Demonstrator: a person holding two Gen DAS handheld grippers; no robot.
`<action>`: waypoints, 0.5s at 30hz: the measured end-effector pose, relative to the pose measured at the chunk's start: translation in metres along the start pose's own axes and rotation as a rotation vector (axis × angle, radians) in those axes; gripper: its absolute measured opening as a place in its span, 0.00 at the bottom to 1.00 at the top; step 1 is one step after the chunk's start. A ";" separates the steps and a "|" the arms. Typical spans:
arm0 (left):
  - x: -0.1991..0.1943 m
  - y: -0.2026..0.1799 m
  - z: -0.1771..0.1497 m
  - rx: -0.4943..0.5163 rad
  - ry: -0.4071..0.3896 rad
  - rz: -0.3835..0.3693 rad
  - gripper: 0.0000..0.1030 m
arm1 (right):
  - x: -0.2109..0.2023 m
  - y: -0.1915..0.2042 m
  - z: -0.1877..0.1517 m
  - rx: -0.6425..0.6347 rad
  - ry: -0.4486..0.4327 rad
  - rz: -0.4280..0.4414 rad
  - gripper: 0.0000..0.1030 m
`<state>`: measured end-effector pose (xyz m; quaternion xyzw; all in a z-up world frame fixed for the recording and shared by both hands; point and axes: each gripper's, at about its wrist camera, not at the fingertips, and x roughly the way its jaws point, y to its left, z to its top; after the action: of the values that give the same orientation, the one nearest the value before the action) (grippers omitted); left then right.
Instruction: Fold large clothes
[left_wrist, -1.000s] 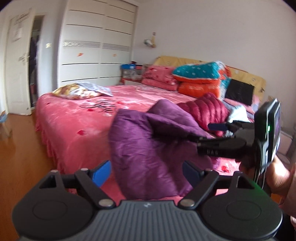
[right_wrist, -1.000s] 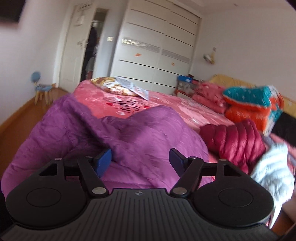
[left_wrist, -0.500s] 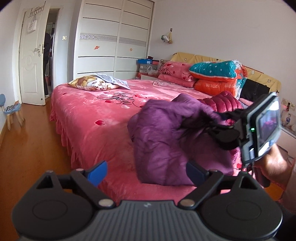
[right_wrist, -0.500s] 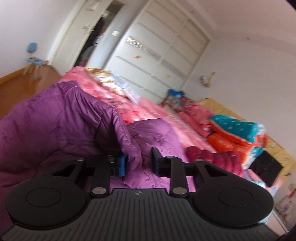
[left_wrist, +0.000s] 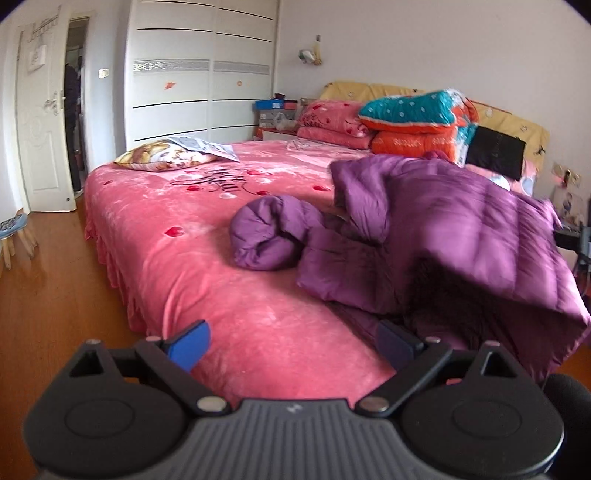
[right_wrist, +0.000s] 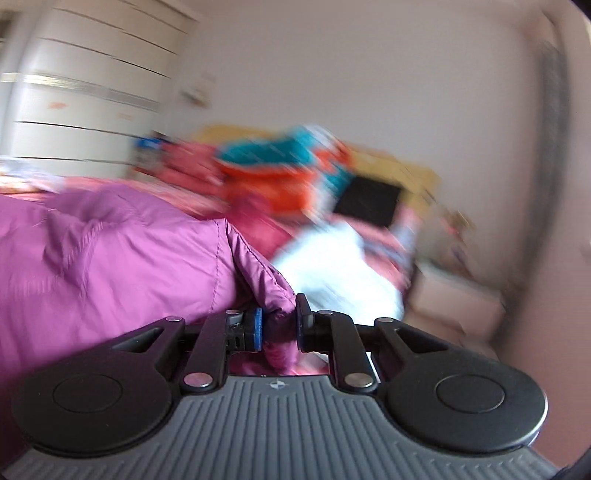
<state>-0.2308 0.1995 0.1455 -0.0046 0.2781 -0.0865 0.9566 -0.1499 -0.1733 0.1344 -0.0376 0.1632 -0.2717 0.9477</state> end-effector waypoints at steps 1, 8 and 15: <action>0.002 -0.003 -0.001 0.009 0.004 -0.005 0.93 | 0.010 -0.017 -0.009 0.052 0.044 -0.021 0.16; 0.030 -0.024 -0.003 0.061 0.042 -0.024 0.93 | 0.042 -0.071 -0.067 0.220 0.257 -0.053 0.16; 0.064 -0.046 -0.003 0.071 0.083 -0.062 0.93 | 0.029 -0.071 -0.061 0.155 0.253 0.036 0.33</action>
<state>-0.1866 0.1433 0.1116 0.0242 0.3138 -0.1262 0.9408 -0.1823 -0.2477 0.0794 0.0734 0.2604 -0.2690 0.9244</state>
